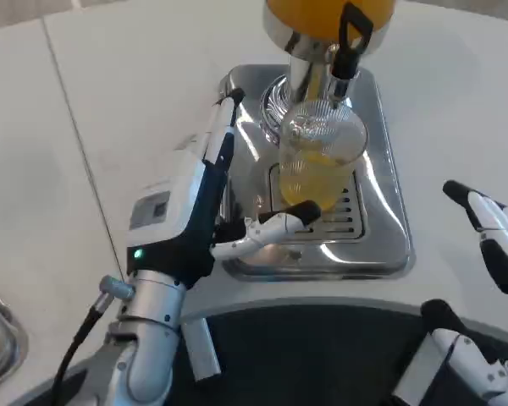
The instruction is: Grasp the cup under the faucet to collect the drink, then remove the cup.
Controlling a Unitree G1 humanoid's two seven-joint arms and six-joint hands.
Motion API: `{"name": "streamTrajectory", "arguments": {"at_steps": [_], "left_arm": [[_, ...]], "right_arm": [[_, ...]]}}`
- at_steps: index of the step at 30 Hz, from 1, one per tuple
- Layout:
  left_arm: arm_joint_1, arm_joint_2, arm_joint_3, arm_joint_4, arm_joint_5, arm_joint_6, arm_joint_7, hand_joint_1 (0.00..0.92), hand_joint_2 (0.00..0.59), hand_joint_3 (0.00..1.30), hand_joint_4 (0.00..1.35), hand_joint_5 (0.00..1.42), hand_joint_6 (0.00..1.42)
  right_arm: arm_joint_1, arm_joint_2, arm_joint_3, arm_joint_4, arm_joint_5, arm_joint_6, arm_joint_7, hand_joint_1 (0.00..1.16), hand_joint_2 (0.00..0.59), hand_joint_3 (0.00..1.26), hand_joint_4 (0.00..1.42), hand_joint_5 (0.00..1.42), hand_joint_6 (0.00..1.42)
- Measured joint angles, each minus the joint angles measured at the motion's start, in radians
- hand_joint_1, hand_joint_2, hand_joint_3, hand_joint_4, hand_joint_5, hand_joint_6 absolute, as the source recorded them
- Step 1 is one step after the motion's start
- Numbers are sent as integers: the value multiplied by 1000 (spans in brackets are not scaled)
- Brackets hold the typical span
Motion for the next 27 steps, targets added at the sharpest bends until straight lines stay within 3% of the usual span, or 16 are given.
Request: {"name": "streamTrajectory", "arguments": {"at_steps": [8,27], "left_arm": [[-33,-16,-6,77,-31,-82,13,332,44,0,0,211,222],[-155,-64,-41,250,-65,-127,14,338,44,0,0,240,243]], "right_arm": [[3,3,-5,-21,7,3,32,278,437,0,0,0,16],[27,41,30,-48,-3,20,51,287,437,0,0,2,25]]}}
